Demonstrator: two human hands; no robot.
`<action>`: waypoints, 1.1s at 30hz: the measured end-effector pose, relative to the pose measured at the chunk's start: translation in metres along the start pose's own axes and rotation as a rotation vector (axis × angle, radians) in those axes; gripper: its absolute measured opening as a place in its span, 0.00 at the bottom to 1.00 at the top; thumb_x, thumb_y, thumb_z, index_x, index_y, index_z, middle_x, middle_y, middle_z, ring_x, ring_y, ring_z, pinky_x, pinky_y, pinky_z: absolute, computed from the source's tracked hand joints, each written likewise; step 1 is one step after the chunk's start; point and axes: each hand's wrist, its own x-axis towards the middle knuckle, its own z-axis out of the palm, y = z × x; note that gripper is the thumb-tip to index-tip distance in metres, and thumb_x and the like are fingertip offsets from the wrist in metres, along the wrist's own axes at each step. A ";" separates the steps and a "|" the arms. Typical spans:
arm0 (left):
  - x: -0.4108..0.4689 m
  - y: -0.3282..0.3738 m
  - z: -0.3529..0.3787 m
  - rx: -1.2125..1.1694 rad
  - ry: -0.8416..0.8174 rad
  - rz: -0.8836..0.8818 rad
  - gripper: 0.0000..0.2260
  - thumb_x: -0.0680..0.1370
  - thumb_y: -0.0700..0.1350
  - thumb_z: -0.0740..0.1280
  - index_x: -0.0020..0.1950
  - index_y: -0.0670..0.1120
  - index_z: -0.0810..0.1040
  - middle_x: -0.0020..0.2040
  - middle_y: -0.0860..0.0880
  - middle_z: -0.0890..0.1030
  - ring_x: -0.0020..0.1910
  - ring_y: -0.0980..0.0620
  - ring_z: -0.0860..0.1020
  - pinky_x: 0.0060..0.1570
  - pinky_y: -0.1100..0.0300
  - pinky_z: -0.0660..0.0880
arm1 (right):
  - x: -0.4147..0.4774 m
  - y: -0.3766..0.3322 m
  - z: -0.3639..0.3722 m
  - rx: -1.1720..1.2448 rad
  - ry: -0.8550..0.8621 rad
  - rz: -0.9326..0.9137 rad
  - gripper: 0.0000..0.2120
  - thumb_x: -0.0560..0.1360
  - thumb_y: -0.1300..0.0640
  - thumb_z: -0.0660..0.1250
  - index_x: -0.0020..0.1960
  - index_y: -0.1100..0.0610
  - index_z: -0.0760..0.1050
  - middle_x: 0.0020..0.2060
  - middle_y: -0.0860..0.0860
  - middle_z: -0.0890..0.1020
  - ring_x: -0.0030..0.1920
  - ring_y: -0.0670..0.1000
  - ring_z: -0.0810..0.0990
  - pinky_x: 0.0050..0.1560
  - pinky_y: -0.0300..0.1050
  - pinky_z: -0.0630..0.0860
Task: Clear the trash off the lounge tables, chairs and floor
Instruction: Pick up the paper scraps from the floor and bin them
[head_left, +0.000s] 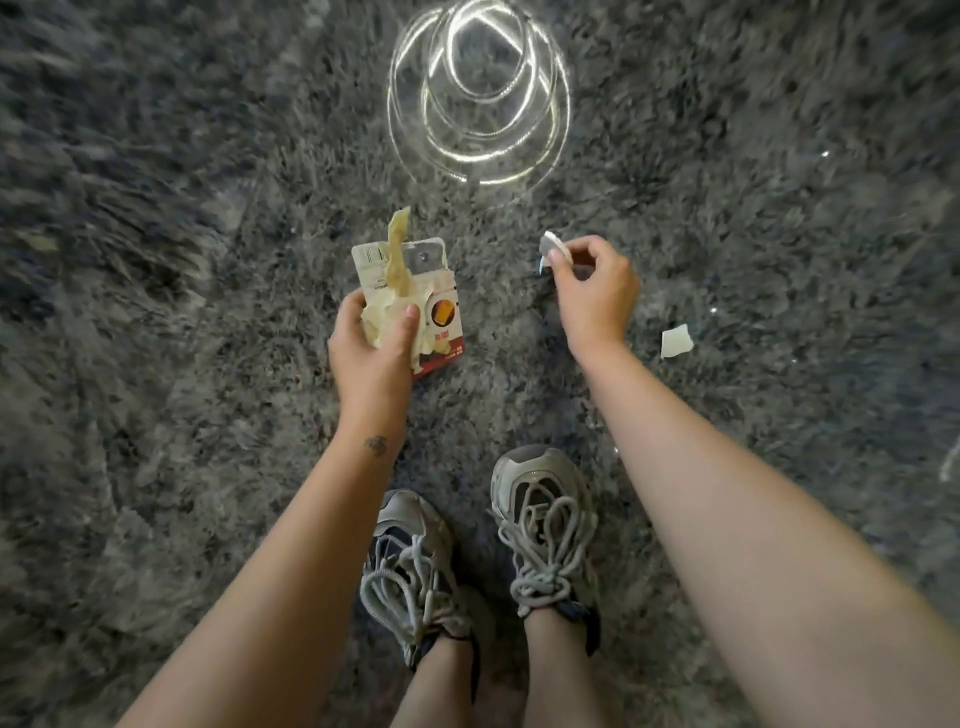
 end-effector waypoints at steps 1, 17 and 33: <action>0.001 0.000 0.002 0.003 -0.007 0.002 0.10 0.76 0.39 0.67 0.57 0.46 0.73 0.53 0.44 0.81 0.51 0.47 0.81 0.50 0.48 0.79 | 0.004 0.001 0.001 -0.048 -0.014 0.013 0.08 0.73 0.53 0.68 0.45 0.57 0.79 0.47 0.51 0.80 0.52 0.54 0.75 0.59 0.53 0.68; -0.024 0.004 0.028 0.127 -0.090 0.013 0.09 0.76 0.39 0.67 0.56 0.47 0.73 0.51 0.47 0.80 0.47 0.52 0.81 0.43 0.52 0.81 | -0.001 0.032 -0.018 0.162 0.050 0.290 0.07 0.71 0.61 0.69 0.49 0.61 0.78 0.45 0.54 0.81 0.42 0.51 0.75 0.43 0.48 0.75; -0.073 0.007 0.084 0.268 -0.262 0.015 0.13 0.76 0.40 0.67 0.60 0.44 0.73 0.55 0.44 0.80 0.53 0.46 0.80 0.52 0.43 0.77 | -0.005 0.096 -0.069 0.280 0.229 0.506 0.09 0.67 0.64 0.70 0.36 0.59 0.70 0.35 0.52 0.74 0.35 0.50 0.69 0.27 0.39 0.62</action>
